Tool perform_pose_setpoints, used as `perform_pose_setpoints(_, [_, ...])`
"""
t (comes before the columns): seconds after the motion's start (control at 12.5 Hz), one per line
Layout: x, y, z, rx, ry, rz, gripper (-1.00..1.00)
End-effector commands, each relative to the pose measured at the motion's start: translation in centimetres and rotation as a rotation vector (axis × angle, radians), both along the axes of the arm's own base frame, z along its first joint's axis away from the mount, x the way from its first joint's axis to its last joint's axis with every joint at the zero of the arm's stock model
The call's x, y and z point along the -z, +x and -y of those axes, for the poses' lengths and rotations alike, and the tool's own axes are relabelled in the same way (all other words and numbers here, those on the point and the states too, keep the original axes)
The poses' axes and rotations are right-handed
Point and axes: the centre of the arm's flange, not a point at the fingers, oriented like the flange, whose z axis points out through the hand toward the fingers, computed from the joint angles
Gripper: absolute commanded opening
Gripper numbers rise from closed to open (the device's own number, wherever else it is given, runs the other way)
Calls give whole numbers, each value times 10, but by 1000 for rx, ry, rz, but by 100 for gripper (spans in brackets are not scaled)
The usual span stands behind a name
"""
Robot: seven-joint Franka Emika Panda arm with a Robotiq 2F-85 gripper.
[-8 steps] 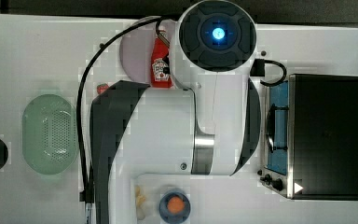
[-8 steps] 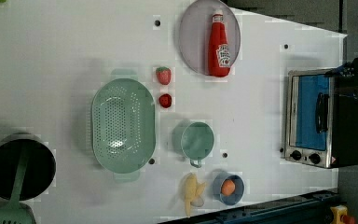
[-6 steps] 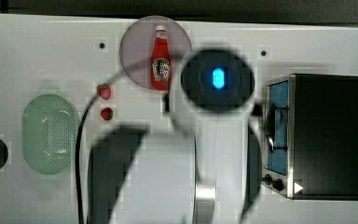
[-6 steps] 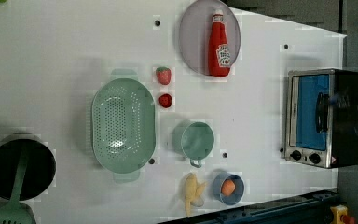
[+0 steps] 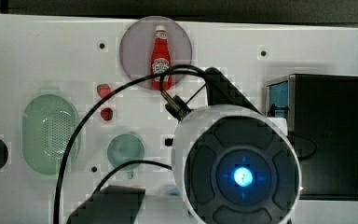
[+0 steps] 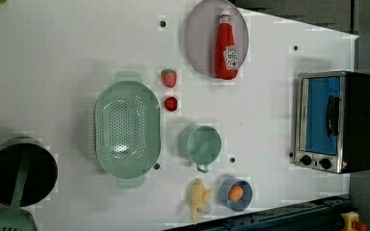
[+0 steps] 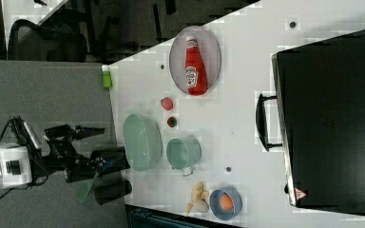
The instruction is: Pick ketchup from plate and place it on table.
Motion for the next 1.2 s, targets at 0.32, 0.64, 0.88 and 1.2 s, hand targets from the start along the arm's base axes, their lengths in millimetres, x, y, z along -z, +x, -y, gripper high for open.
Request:
perform_pose_setpoints(0.32, [127, 69, -31, -24, 22, -107, 100])
perform_pose_setpoints(0.64, [202, 107, -49, -85, 42, -78, 100])
perform_pose_setpoints(0.88, [263, 127, -58, -231, 55, -70, 100])
perform_pose_setpoints(1.2, [325, 153, -60, -525, 65, -51, 100])
